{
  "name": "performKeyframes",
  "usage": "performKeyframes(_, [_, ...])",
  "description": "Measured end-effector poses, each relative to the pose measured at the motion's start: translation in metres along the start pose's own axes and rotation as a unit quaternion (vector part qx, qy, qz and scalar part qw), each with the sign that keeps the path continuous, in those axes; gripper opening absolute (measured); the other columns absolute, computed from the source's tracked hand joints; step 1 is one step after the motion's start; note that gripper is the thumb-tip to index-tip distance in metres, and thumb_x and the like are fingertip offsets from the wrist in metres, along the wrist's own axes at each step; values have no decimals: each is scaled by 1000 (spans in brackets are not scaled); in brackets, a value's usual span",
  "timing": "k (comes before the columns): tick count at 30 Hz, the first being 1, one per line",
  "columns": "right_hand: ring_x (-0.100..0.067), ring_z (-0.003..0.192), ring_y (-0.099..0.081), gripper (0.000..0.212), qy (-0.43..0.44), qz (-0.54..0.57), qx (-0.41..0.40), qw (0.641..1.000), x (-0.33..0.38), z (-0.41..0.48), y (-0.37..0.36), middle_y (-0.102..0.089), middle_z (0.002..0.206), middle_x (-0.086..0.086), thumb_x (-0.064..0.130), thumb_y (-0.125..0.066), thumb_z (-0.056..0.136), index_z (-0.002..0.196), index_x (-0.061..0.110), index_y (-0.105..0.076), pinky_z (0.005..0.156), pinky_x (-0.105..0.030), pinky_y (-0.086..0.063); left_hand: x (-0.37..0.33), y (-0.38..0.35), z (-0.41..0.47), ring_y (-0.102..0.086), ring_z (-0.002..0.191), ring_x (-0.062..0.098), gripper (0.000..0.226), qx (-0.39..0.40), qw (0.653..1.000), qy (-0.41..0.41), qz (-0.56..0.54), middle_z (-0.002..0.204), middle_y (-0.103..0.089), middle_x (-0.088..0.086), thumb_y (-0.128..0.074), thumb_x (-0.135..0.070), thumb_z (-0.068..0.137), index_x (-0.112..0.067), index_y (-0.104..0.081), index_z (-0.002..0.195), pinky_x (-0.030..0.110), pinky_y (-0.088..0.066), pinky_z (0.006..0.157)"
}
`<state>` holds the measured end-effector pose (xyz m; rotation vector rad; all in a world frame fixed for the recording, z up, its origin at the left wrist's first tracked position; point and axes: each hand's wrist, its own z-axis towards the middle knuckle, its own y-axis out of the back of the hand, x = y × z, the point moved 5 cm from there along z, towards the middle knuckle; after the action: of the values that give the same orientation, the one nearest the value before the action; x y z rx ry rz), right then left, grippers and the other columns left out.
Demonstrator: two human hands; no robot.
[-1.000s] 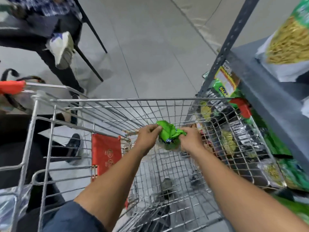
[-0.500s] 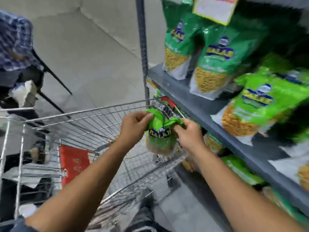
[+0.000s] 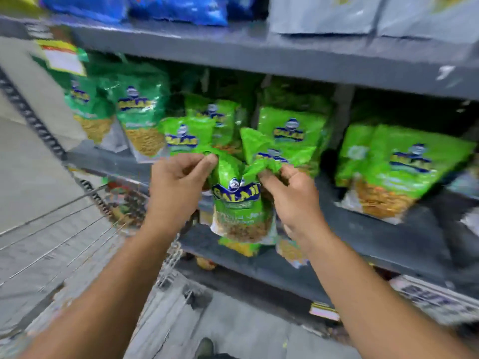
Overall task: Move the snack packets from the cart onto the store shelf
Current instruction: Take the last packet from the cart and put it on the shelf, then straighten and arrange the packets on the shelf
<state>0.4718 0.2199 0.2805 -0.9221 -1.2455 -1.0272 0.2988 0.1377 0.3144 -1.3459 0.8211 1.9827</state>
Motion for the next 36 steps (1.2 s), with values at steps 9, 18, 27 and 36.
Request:
performKeyframes(9, [-24, 72, -55, 32, 21, 46, -233, 971, 19, -6, 198, -61, 76, -16, 30, -67, 76, 74, -2, -60, 69, -40, -45, -45, -210, -2, -42, 56, 16, 36, 163, 982, 8, -95, 57, -50, 11, -68, -29, 84, 0, -64, 63, 38, -47, 56])
performKeyframes(18, [-17, 54, -37, 26, -32, -9, -306, 951, -16, -9, 277, -45, 54, 0, 33, -67, 78, 60, 19, -56, 55, -36, -29, -14, -298, -25, -63, 70, 17, 14, 209, 966, 95, -122, 82, -71, 9, -69, -23, 86, -9, -71, 85, 39, -58, 81])
performKeyframes(27, [-3, 86, -62, 17, 19, -206, -234, 950, 26, -7, 304, -68, 99, 4, 14, -67, 84, 100, 19, -71, 80, -7, -46, 81, -316, -74, -58, 113, 2, 94, 440, 895, 27, 65, 120, -62, -15, -92, -22, 53, -24, -42, 133, 15, -46, 89])
performKeyframes(36, [0, 61, -58, 8, 69, -378, -254, 888, 56, 0, 312, -64, 71, 7, 12, -68, 82, 80, 19, -70, 67, -12, -47, 85, -321, -73, -54, 65, -14, 59, 399, 903, 10, 157, 78, -64, -15, -88, -28, 59, -24, -61, 111, 1, -39, 56])
